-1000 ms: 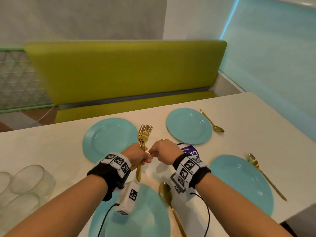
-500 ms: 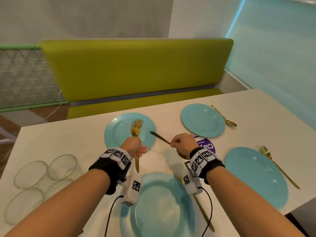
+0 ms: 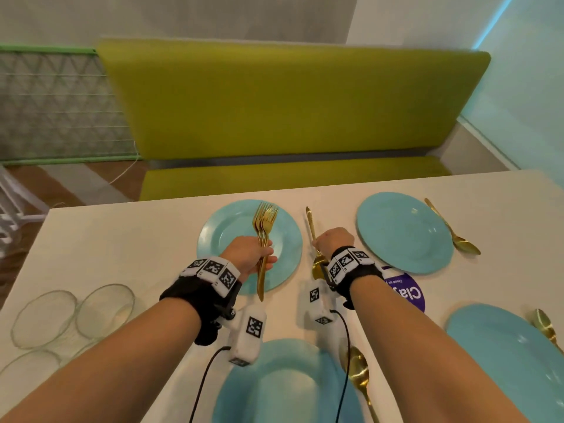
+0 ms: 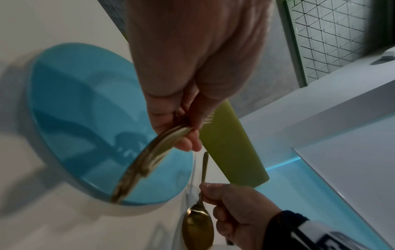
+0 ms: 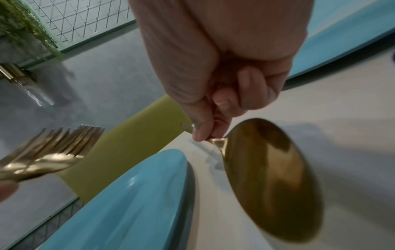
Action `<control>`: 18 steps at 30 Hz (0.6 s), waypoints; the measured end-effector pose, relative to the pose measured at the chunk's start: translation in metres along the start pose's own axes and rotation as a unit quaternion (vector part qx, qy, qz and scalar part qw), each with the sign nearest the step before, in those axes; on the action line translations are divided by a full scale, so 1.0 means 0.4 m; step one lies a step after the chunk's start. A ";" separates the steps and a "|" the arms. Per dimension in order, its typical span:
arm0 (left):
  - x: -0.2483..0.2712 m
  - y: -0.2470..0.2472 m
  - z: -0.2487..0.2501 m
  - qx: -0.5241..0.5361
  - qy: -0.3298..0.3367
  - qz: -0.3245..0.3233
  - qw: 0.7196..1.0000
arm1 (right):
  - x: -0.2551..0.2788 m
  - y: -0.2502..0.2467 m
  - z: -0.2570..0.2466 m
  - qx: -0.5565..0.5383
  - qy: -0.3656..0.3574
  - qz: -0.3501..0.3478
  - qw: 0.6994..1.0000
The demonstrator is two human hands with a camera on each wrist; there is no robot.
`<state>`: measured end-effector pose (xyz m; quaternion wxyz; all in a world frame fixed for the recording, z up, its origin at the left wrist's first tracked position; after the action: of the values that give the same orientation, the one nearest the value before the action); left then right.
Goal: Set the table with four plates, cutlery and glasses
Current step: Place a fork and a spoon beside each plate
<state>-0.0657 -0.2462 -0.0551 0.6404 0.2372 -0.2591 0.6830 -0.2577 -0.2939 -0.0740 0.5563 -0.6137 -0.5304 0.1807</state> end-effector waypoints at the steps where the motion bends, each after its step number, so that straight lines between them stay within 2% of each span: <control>1: -0.008 0.001 0.002 -0.004 0.001 0.000 1.000 | -0.009 0.000 -0.006 -0.004 0.002 0.006 1.000; 8: -0.045 0.003 0.017 -0.008 -0.002 0.010 1.000 | -0.055 0.035 -0.028 0.069 -0.003 -0.029 0.997; 18: -0.066 0.011 0.026 -0.005 -0.005 0.024 1.000 | -0.080 0.056 -0.028 0.016 0.030 -0.014 0.999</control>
<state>-0.0684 -0.2732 -0.0648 0.6237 0.2313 -0.2711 0.6957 -0.2504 -0.3226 -0.1020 0.5839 -0.6026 -0.5190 0.1632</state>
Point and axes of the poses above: each hand's wrist, its own x-axis away from the middle knuckle, its own y-axis out of the palm, z = x × y, the point moved 5 cm from there along -x, towards the middle knuckle, and after that the axes turned 5 degrees about z, right-handed, at the moved point
